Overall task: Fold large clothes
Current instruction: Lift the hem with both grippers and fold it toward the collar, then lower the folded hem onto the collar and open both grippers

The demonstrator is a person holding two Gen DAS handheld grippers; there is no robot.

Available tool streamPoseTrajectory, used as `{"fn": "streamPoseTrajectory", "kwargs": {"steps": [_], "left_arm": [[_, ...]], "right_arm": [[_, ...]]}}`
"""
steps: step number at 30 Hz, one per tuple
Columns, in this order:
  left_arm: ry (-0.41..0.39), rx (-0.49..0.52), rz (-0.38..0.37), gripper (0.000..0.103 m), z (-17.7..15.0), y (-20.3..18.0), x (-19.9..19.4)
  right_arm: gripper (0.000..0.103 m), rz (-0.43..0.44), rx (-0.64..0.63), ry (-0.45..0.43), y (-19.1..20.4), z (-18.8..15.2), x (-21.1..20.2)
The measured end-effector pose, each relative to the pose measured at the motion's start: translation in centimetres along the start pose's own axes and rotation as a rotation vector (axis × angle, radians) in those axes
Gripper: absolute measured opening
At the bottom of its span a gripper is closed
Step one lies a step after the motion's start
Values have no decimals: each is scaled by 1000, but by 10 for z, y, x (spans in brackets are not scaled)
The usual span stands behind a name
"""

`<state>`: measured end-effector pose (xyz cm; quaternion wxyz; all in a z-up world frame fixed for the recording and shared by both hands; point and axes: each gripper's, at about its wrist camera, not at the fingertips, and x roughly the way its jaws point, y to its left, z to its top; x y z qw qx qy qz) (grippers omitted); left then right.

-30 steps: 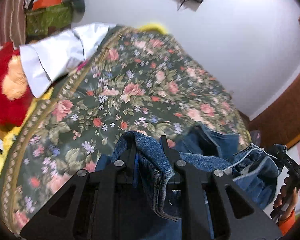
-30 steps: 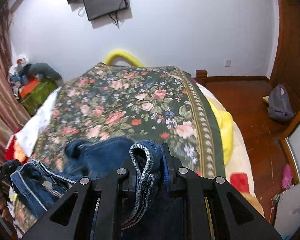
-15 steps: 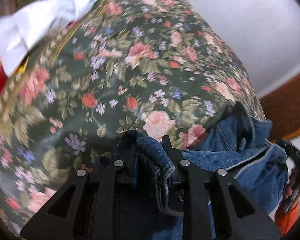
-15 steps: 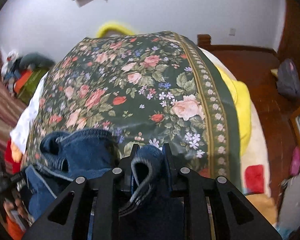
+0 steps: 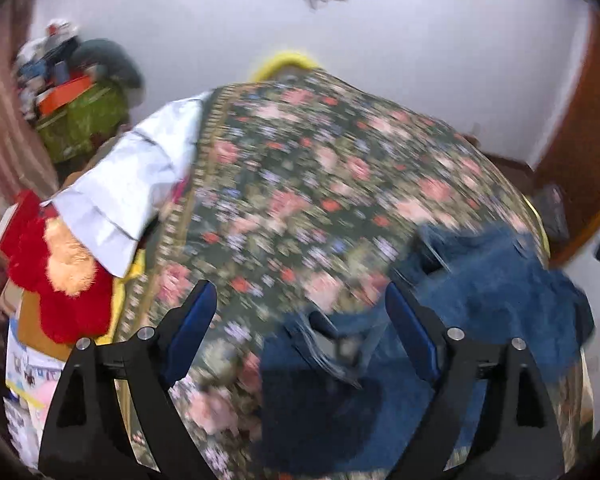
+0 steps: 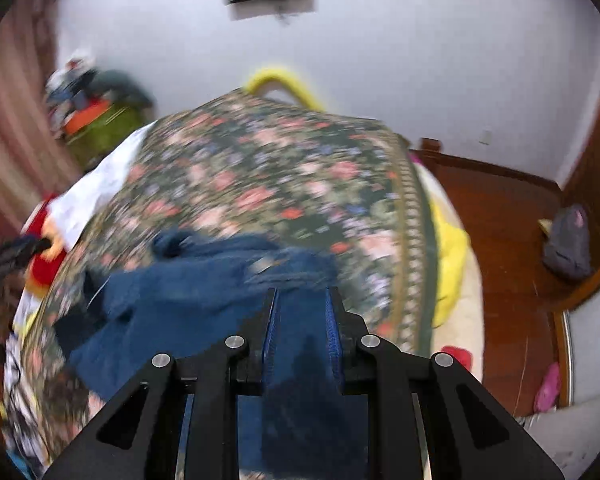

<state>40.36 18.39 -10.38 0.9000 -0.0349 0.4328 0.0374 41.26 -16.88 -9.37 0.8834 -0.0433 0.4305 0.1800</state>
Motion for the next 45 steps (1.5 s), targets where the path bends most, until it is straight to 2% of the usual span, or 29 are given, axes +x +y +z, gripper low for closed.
{"fn": "streamPoseTrajectory", "kwargs": {"steps": [4,7,12,15,18,20,27,30,32,35,38,40,43,45], "left_arm": [[57,108,-30,86,-33,-34,3],[134,152,-68,86,-62,-52,22],[252,172,-35,86,-92,-59,70],[250,86,-43,86,-77,-43,88],[198,12,36,86,-47,-25,101],[184,-26,51,86,-30,-16,113],[197,-52,127,87,-6,-16,155],[159,2,187,84,1,-25,139],[116,53,194,84,5,-30,120],[74,84,154,84,8,-33,83],[51,103,92,85,1,-36,50],[61,109,45,85,-13,-40,40],[128,110,-20,85,-42,-51,42],[166,132,-26,85,-59,-61,53]], "right_arm": [[18,30,-88,24,44,-23,7],[18,44,-148,67,67,-40,24],[18,-4,-222,182,80,-67,69],[18,-7,-215,186,69,-76,84],[18,25,-194,172,59,-77,85],[18,23,-199,165,59,-78,85],[18,-1,-221,129,62,-81,78],[18,-13,-182,126,53,-75,64],[18,-30,-161,98,46,-69,49],[18,-61,-158,52,37,-62,24],[18,-97,-200,54,36,-60,16],[18,-144,-224,76,39,-64,20],[18,-225,-264,131,39,-75,42],[18,-268,-280,108,39,-82,51]]}}
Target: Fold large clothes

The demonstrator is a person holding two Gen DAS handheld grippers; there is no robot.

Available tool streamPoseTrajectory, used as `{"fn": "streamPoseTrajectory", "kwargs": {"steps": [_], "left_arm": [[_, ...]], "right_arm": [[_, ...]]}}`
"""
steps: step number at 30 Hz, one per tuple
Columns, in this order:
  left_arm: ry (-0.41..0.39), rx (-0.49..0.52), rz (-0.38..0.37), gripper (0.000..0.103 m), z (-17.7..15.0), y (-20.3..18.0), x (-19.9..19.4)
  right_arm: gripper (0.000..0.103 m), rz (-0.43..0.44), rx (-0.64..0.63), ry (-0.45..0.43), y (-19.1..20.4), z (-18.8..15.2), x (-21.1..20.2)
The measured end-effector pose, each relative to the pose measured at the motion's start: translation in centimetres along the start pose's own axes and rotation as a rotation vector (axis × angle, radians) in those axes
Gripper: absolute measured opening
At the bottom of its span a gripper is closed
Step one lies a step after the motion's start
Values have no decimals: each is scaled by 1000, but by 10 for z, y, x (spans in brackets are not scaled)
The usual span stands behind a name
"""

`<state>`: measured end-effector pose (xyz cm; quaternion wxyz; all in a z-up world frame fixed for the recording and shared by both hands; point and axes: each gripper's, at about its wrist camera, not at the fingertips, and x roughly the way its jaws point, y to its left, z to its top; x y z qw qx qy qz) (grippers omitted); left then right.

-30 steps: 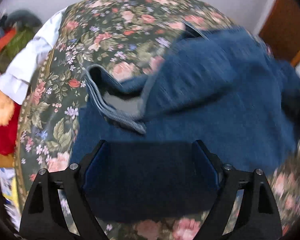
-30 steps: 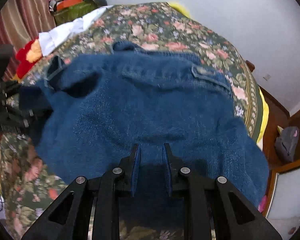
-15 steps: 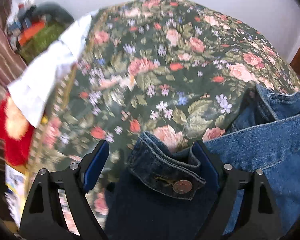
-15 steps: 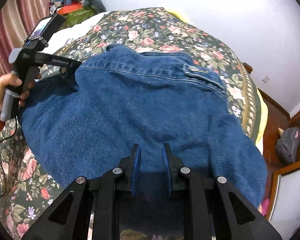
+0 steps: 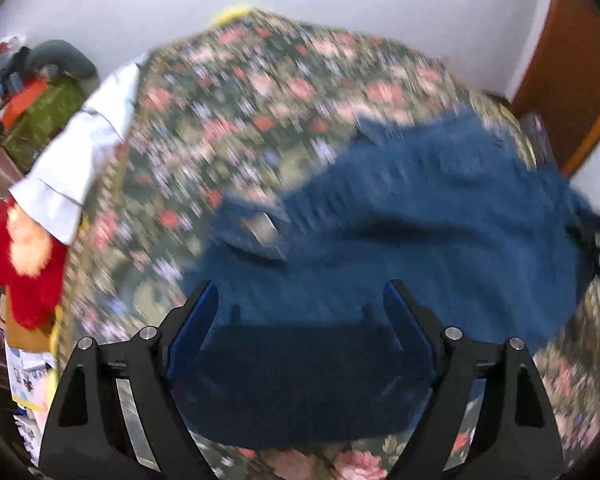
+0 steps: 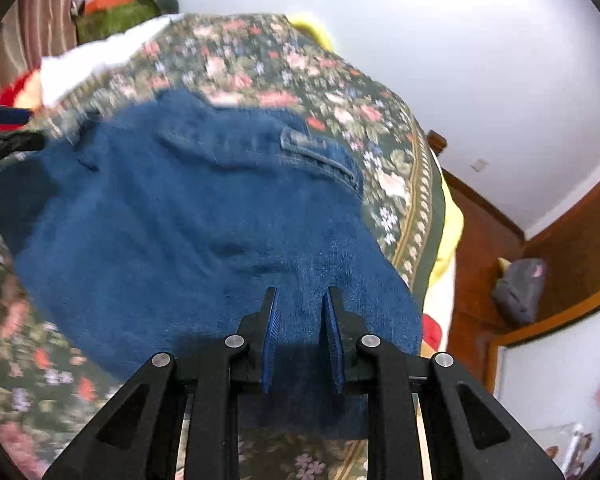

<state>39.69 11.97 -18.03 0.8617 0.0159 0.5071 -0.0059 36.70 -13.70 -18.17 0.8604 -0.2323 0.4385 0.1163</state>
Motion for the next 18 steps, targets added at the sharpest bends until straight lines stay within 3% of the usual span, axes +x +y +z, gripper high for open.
{"fn": "streamPoseTrajectory", "kwargs": {"steps": [3,5,7,8,9,10,14,18], "left_arm": [[80,-10,5,85,-23,-12,29],[89,-8,30,88,-34,-15,44],[59,-5,31,89,-43,-15,45],[51,2,33,89,-47,-14,44],[50,8,37,89,-49,-12,43],[45,8,42,90,-53,-9,41],[33,-10,-2,94,-68,5,36],[18,-41,18,94,-71,5,29]], "right_arm": [[18,-73,-17,-4,6,0,6],[22,-112,-47,7,11,1,7],[42,-177,-81,5,13,0,8],[77,-284,-101,-13,13,-2,7],[100,-338,-111,-40,9,-5,5],[103,-333,-109,-53,5,-8,3],[103,-116,44,3,-34,-27,2],[103,-39,154,31,-52,-34,-1]]}}
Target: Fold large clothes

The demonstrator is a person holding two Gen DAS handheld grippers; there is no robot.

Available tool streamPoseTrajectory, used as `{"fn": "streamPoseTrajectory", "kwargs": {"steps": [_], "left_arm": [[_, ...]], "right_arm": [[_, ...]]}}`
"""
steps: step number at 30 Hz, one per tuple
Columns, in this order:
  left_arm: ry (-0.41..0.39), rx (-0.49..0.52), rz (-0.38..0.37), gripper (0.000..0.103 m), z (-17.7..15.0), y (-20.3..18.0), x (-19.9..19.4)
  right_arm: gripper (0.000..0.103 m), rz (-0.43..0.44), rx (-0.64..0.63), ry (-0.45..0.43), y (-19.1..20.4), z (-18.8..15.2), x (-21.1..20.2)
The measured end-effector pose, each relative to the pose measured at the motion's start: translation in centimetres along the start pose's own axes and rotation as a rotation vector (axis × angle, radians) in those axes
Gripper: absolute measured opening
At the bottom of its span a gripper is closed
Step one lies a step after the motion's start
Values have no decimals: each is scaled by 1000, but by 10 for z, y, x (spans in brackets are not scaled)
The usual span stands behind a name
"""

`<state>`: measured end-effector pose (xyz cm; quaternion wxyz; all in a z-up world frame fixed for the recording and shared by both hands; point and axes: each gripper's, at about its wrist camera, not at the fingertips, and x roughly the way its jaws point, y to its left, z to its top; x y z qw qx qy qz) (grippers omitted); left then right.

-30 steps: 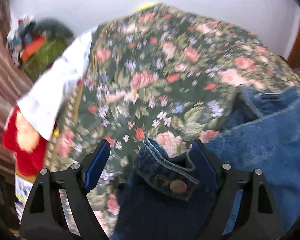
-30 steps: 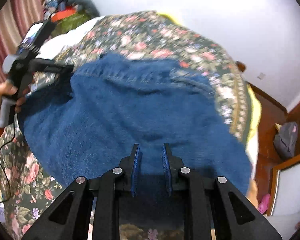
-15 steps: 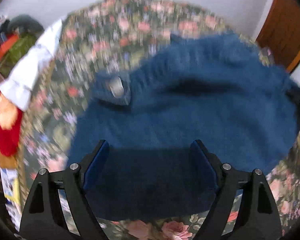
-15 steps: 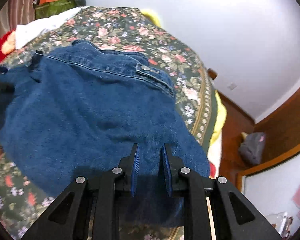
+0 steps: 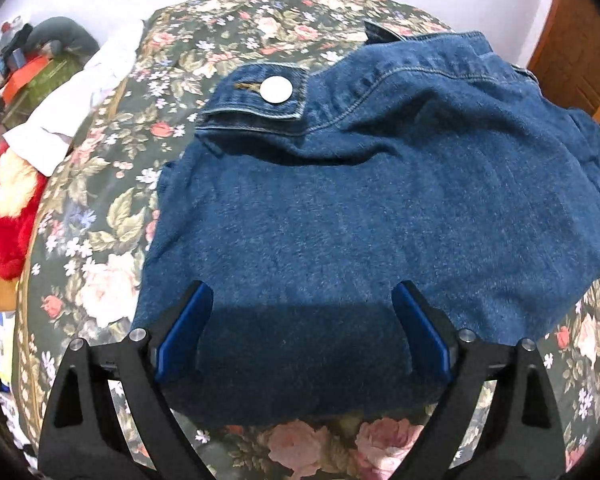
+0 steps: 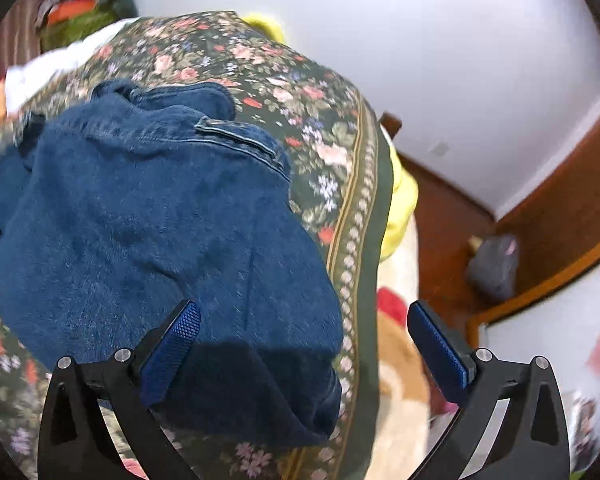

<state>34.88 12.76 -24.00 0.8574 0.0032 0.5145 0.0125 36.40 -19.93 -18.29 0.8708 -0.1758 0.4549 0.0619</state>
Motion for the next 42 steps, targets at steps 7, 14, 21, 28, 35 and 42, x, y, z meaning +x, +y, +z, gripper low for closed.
{"fn": "streamPoseTrajectory", "kwargs": {"steps": [7,14,21,28,35,42], "left_arm": [[-57,-100,-80,87,21,-8,-28],[-112,-89,-166,87,72,-47,-28],[16,-52,49,80,93,-48,44],[-6,44,45,78,84,-40,50],[-4,66,157,82,64,-21,43],[-45,-47,108,81,45,22,-3]], "right_arm": [[103,211,8,-123,44,22,-50],[103,208,-141,-116,125,45,-25],[103,128,-144,-3,100,28,35],[103,37,-74,-35,36,16,21],[103,207,143,26,-27,-3,34],[103,181,155,-14,-21,3,1]]}}
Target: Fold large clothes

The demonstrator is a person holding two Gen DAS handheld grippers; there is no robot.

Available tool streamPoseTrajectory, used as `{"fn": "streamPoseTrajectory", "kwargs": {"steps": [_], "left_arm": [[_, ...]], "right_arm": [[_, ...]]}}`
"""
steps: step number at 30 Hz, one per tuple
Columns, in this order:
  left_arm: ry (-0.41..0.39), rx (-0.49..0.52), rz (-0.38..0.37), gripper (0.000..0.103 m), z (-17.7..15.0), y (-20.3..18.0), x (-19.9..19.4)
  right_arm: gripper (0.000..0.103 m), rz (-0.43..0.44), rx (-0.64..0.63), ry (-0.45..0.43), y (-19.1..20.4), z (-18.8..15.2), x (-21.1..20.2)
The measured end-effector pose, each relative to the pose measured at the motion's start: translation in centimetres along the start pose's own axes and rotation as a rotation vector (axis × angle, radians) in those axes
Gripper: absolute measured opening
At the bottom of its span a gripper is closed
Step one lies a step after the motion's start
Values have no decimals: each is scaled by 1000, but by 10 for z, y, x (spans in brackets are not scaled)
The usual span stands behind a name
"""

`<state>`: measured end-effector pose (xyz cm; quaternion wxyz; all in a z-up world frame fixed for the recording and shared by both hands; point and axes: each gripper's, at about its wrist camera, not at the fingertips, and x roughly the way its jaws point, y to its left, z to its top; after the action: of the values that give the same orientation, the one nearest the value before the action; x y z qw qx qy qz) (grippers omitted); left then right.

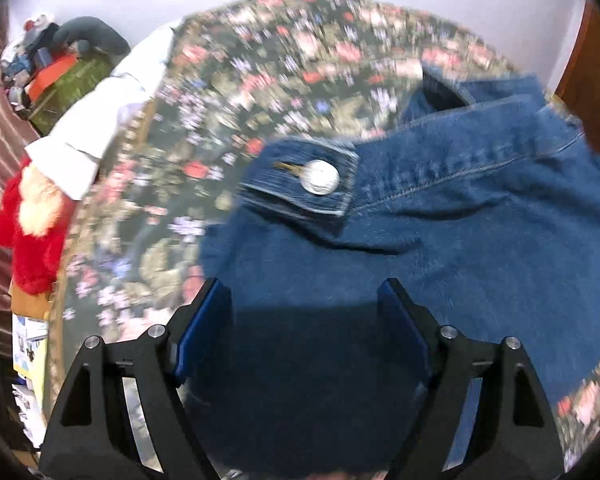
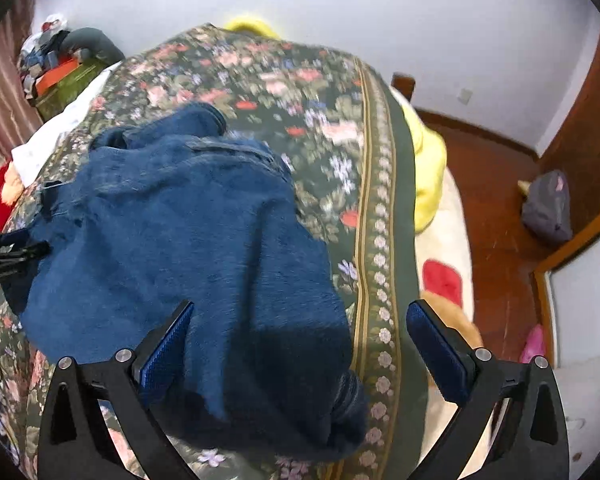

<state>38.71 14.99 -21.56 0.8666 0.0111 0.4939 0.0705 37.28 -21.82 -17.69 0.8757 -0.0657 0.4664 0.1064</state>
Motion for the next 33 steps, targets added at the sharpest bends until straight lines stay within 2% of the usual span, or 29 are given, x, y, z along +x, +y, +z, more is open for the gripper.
{"fn": "streamPoseTrajectory", "kwargs": {"steps": [2,4,10,15,17,21,24,27,29,30,33], "left_arm": [[-49,-34,-1,81,-10,13,-22],[-65,-87,-34,82,-22,26,-38],[8,-361,-223,82,-62,62,-52],[91,-502,-353,82,-98,62,-42],[114,-537,-412,82,-105,59,-36],[191,-687,-579,82,-117,59,-15],[232,-776,-681,82,-116,58,2],[233,-818,-717,82,-109,55,16],[217,-848,-703,82,-106,56,26],[215,-875,-690,82,-106,57,35],[199,-1006,-752,82,-110,60,58]], "right_arm": [[103,9,-12,-57,9,3,-21],[103,30,-5,-95,17,5,-39],[103,109,-70,-153,64,7,-67],[103,92,-149,-134,100,-2,-50],[103,76,-185,-89,113,-9,-32],[103,19,-258,18,126,-26,8],[103,-26,-334,-24,134,-37,12],[103,-22,-349,-23,133,-38,12],[103,-6,-336,-14,129,-36,12],[103,0,-332,-14,128,-36,12],[103,6,-332,-24,127,-38,12]]}}
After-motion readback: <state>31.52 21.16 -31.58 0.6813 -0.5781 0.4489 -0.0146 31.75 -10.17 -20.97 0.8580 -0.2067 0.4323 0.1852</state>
